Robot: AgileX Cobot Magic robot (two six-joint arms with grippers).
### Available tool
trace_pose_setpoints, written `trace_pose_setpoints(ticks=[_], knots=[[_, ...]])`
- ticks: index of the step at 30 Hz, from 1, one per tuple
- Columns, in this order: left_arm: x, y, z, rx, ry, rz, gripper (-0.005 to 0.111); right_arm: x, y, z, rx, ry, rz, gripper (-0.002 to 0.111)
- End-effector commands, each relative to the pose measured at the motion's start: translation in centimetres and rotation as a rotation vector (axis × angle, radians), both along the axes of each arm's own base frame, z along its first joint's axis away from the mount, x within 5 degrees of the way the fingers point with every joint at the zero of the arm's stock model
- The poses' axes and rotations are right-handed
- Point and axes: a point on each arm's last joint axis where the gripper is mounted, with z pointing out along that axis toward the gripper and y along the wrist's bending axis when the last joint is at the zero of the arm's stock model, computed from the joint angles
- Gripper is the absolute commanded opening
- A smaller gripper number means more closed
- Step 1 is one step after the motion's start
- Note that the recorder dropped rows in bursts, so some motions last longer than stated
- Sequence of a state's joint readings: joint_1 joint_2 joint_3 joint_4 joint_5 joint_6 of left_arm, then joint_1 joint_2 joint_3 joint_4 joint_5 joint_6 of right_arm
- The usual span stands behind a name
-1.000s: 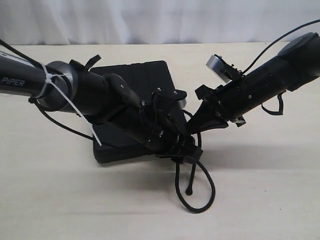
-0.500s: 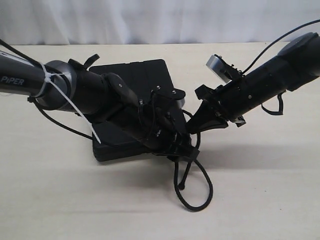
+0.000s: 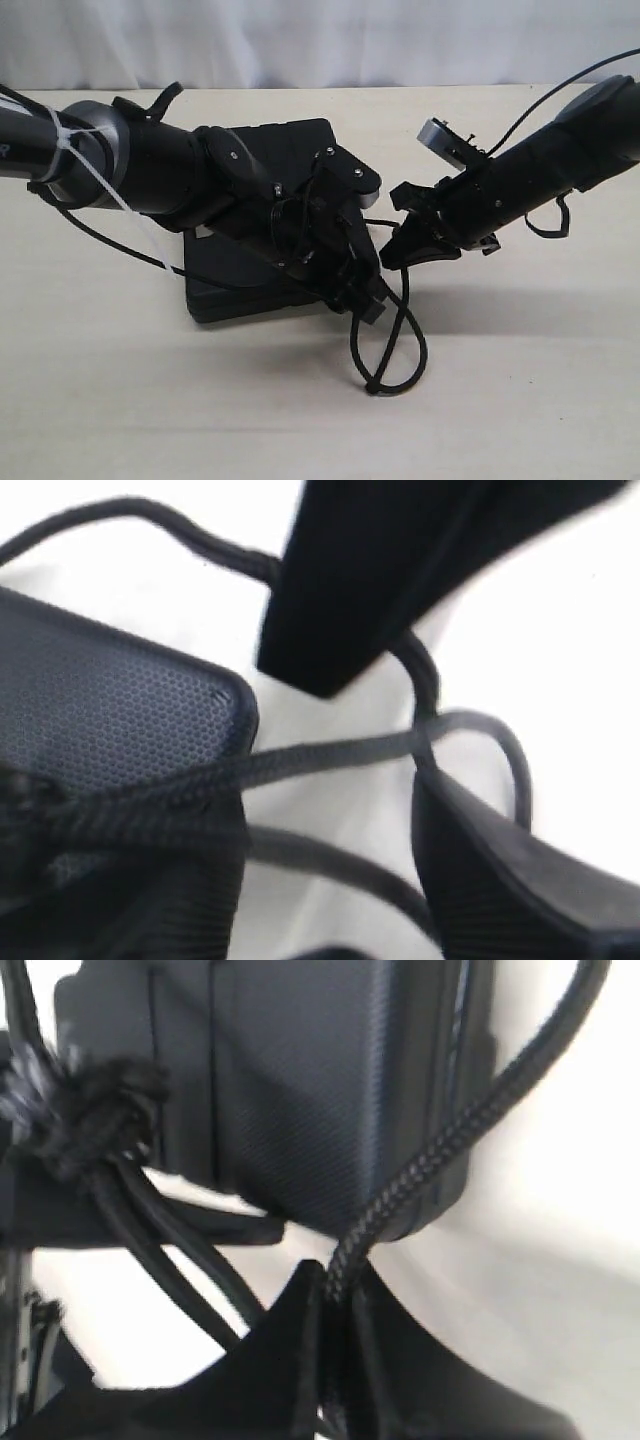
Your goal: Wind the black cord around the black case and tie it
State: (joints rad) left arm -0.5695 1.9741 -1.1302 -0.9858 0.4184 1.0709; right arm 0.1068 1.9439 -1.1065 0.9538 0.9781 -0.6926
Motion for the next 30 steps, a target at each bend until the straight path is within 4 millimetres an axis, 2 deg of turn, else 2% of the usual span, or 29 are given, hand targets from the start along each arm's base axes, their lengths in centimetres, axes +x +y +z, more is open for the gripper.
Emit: trace_pose_setpoints(ticks=[1,8,16,23,25,29,30], knots=[[0.4,0.4,0.3,0.029,-0.053,-0.007,0.051,0.6,-0.3,-0.1,-0.045,-0.055,-0.050,0.005],[0.5,0.8,0.1,0.109,-0.124,-0.082,0.051,1.1,-1.0,0.0,-0.055,-0.078,-0.092,0.004],[1.5,1.2,0.2,0.196,-0.284,-0.141,0.051,2.1,-4.0,0.6,0.005,-0.065,-0.192,0.004],[1.6,1.2,0.3,0.236,-0.355,-0.215,0.051,2.3,-4.0,0.9,0.042,-0.084,-0.195,0.005],[1.5,1.2,0.2,0.232,-0.338,-0.224,0.052,2.4,-4.1,0.6,0.026,-0.085,-0.209,0.011],[0.9,1.3,-0.1,0.258,-0.300,-0.302,0.052,2.6,-4.2,-0.6,0.013,-0.059,-0.228,0.038],[0.8,1.3,-0.2,0.264,-0.291,-0.311,0.052,2.6,-4.3,-0.7,-0.001,-0.061,-0.219,0.042]])
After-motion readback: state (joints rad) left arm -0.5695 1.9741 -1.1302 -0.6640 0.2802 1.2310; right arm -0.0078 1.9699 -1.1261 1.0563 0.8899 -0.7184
